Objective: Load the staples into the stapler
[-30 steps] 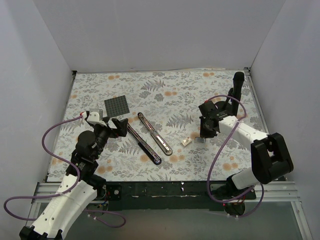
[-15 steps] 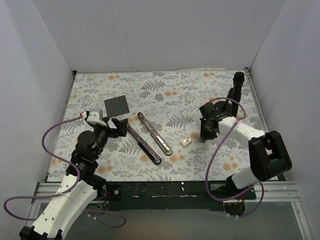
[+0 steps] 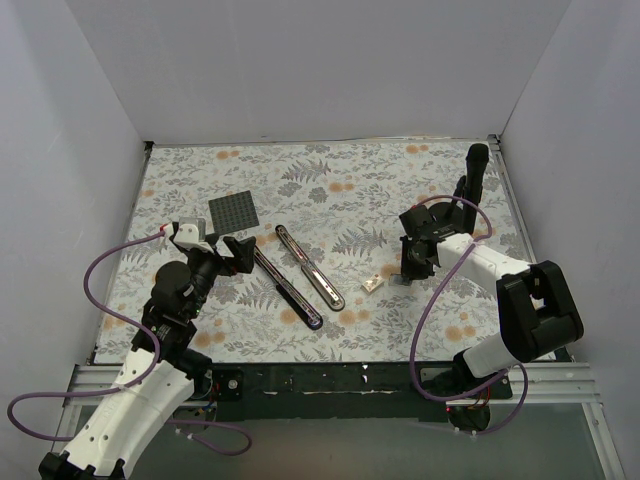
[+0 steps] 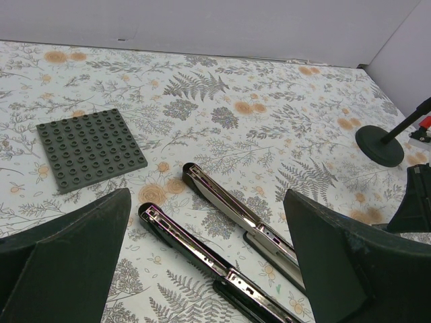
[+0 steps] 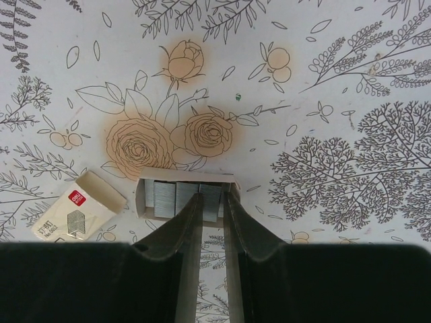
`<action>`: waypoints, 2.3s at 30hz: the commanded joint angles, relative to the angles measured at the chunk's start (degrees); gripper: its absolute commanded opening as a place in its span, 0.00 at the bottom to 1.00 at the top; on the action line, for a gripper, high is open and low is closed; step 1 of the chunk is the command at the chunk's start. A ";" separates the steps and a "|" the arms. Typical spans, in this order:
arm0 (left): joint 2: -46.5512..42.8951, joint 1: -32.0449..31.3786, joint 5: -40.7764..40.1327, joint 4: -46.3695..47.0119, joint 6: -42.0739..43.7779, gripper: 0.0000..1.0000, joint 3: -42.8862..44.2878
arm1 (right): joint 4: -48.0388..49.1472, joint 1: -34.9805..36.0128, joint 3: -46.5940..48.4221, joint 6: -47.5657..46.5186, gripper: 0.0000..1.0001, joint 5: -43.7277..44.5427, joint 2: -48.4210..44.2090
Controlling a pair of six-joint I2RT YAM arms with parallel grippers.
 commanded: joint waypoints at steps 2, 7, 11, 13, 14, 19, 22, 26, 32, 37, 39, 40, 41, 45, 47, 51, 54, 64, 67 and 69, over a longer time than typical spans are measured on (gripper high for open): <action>0.04 -0.27 -0.36 -0.32 0.85 0.98 1.36 | -1.96 -0.63 0.22 -1.10 0.24 2.59 0.18; 0.04 -0.27 -0.27 -0.23 0.85 0.98 1.36 | -2.49 -0.63 1.01 -1.63 0.20 3.03 0.35; 0.13 -0.27 -0.27 -0.23 0.94 0.98 1.27 | -1.70 -0.72 0.84 -1.19 0.21 0.49 1.23; 0.13 -0.27 -0.27 -0.23 0.94 0.98 1.27 | -0.74 -0.81 0.22 -0.84 0.26 -1.27 1.50; 0.04 -0.27 -0.36 -0.23 0.94 0.98 1.27 | -0.38 -1.07 -0.04 -0.49 0.27 -1.80 1.58; 0.04 -0.27 -0.27 -0.23 0.94 0.98 1.27 | 1.64 -3.00 -1.97 -0.22 0.31 -5.76 1.23; -0.04 -0.27 -0.18 -0.23 0.94 0.98 1.27 | 2.17 -3.62 -2.50 -0.48 0.31 -7.07 0.79; -0.04 -0.27 -0.01 -0.15 1.03 0.98 1.27 | 3.40 -4.23 -2.85 -1.62 0.28 -9.36 0.27; 0.13 -0.35 0.08 -0.14 0.85 0.98 1.27 | 3.75 -4.50 -2.50 -2.85 0.20 -11.73 0.09; 0.22 -0.27 0.08 -0.14 0.85 0.98 1.27 | 3.14 -4.50 -1.45 -4.35 0.10 -12.53 -0.26; 0.22 -0.27 0.08 -0.23 0.85 0.98 1.27 | 2.87 -4.50 -0.92 -4.96 0.07 -12.53 -1.05; 0.31 -0.35 -0.01 -0.15 0.85 0.98 1.27 | 2.52 -4.50 -0.31 -5.14 0.06 -12.53 -1.14; 0.22 -0.27 -0.01 -0.23 0.85 0.98 1.19 | 2.35 -4.50 -0.13 -5.40 0.06 -12.61 -1.32; 0.22 -0.35 -0.01 -0.23 0.85 0.98 1.27 | 1.82 -4.50 0.75 -6.90 0.06 -12.44 -3.07; 0.22 -0.35 -0.01 -0.15 0.85 0.98 1.27 | 1.12 -4.50 1.10 -6.99 0.05 -11.39 -3.69; 0.13 -0.35 -0.01 -0.23 0.85 0.98 1.27 | -0.73 -4.41 1.80 -7.86 0.11 -8.13 -4.13; 0.04 -0.27 -0.01 -0.23 0.94 0.98 1.27 | -0.29 -4.23 1.63 -8.04 0.25 -9.45 -4.48; 0.13 -0.27 -0.01 -0.32 0.94 0.98 1.27 | -0.12 -0.64 2.24 -6.37 0.47 -8.59 -2.20; 0.13 -0.35 -0.01 -0.23 0.94 0.98 1.19 | -0.03 0.24 2.77 -6.20 0.46 -7.61 -1.76; 0.13 -0.27 -0.01 -0.23 0.94 0.98 1.27 | -0.03 0.69 3.12 -6.20 0.44 -7.08 -1.50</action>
